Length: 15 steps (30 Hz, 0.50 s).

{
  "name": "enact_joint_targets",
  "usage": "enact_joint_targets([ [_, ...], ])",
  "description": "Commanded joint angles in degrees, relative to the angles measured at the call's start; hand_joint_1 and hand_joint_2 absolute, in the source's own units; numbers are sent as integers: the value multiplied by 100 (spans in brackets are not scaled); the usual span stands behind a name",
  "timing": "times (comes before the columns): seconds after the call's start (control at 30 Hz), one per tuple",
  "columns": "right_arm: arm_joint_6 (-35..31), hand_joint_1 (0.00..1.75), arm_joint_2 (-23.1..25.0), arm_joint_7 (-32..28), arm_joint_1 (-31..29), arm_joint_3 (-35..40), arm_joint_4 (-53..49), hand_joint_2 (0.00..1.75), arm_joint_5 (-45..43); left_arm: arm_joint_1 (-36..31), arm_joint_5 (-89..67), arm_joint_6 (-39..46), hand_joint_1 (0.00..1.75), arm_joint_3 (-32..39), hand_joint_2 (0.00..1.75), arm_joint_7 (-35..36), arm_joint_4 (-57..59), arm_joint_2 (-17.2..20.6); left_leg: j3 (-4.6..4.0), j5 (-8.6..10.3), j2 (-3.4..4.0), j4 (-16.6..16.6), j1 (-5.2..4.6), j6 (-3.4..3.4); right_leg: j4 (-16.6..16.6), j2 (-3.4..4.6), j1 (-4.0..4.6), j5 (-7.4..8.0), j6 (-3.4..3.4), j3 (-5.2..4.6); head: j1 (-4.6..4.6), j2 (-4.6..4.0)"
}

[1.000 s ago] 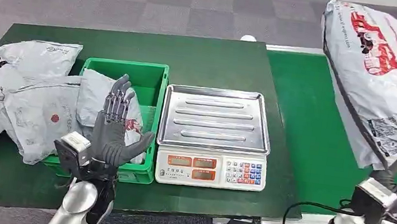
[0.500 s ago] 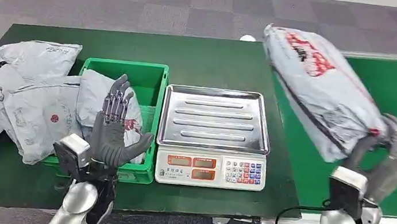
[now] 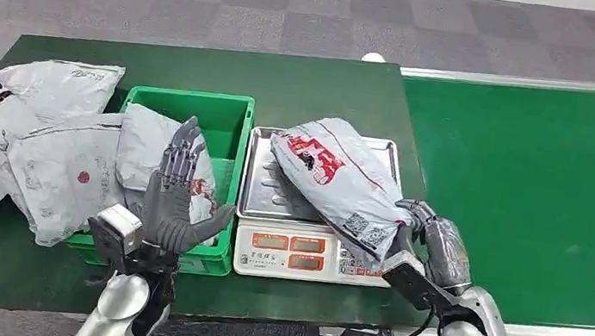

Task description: Moved the parcel from conveyor to table for the left to box.

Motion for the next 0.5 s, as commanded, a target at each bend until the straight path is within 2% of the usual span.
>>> enact_joint_targets([
  [0.03, 311, 175, -454, 16, -502, 681, 1057, 175, -120, -123, 20, 15, 0, -51, 175, 27, 142, 217, 19, 0, 12, -11, 4, -1, -15, 15, 4, 5, -3, 17, 0, 0],
  [0.2, 583, 175, -561, -177, -642, 869, 1142, 175, -517, -100, 21, 28, 0, -66, 175, 51, 94, 244, 14, -2, 14, -6, 4, -1, -9, 16, 4, 4, -3, 11, 0, -2],
  [0.5, 583, 175, -561, -177, -631, 873, 1144, 175, -517, -98, 21, 28, 0, -65, 175, 51, 96, 246, 21, -2, 11, -9, 2, -1, -12, 15, 2, 2, -3, 19, 0, 0],
])
